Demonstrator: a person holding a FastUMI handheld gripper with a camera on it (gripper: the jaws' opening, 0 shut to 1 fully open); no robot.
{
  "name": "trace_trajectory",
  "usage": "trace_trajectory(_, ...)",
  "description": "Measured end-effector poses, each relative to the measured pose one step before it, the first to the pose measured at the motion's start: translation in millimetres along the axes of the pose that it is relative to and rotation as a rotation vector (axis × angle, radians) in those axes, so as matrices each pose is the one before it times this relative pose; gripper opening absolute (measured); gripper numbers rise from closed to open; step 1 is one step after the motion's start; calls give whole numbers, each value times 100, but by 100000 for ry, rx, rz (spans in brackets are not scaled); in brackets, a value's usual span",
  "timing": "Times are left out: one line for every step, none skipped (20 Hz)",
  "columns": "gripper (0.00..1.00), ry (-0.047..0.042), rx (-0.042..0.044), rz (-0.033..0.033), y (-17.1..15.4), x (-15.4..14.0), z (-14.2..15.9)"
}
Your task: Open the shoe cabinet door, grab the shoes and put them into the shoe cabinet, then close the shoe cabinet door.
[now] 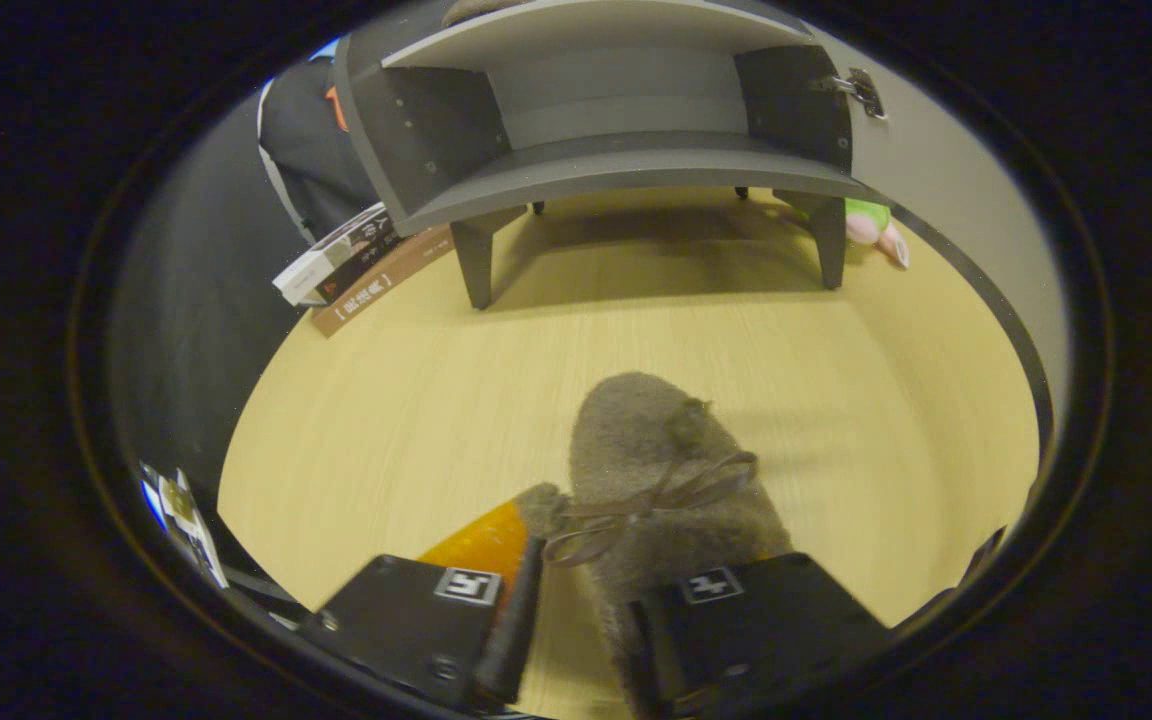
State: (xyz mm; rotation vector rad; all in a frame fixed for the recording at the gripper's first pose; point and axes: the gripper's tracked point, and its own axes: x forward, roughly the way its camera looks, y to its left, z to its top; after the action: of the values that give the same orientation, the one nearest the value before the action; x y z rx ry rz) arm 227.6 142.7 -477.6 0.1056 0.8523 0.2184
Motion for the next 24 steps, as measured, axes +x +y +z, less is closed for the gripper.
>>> trace_trajectory(58,2298,1724,4271,702,-149,-258)
trace_trajectory(51,1223,1212,3281,374,-273,-83)
trace_trajectory(44,1425,-144,788,-314,-320,-188)
trace_trajectory(36,-57,-1454,577,-62,-629,-93)
trace_trajectory(29,-1498,-1419,-319,-219,-709,269)
trace_trajectory(22,-1159,-1716,68,-34,-926,372)
trace_trajectory(15,-1277,-1257,304,367,-855,130)
trace_trajectory(7,-1224,-927,253,284,-926,290)
trace_trajectory(7,-1337,-491,182,275,-897,316)
trace_trajectory(7,-1882,-706,374,413,-1015,656)
trace_trajectory(7,-2219,-1308,-418,307,-1074,503)
trace_trajectory(7,-2777,-1614,-1651,80,-1072,704)
trace_trajectory(7,-2940,-2330,-2701,-117,-1381,971)
trace_trajectory(7,-3512,-1989,-3102,-284,-1354,1237)
trace_trajectory(7,-4072,-1054,-1353,289,-1356,1266)
trace_trajectory(7,-3313,44,227,481,-1322,1487)
trace_trajectory(7,-2962,964,682,713,-822,1271)
trace_trajectory(7,-3077,594,248,414,-1073,1610)
trace_trajectory(7,-3742,-1029,-721,125,-1148,1651)
trace_trajectory(7,-4054,-1800,-1372,-18,-1043,1873)
trace_trajectory(7,-4094,-2348,-1425,63,-1052,1803)
trace_trajectory(7,-2820,-1149,-903,306,-536,1808)
trace_trajectory(7,-2761,147,775,842,-704,1826)
trace_trajectory(7,-2416,-7,1205,676,-552,1793)
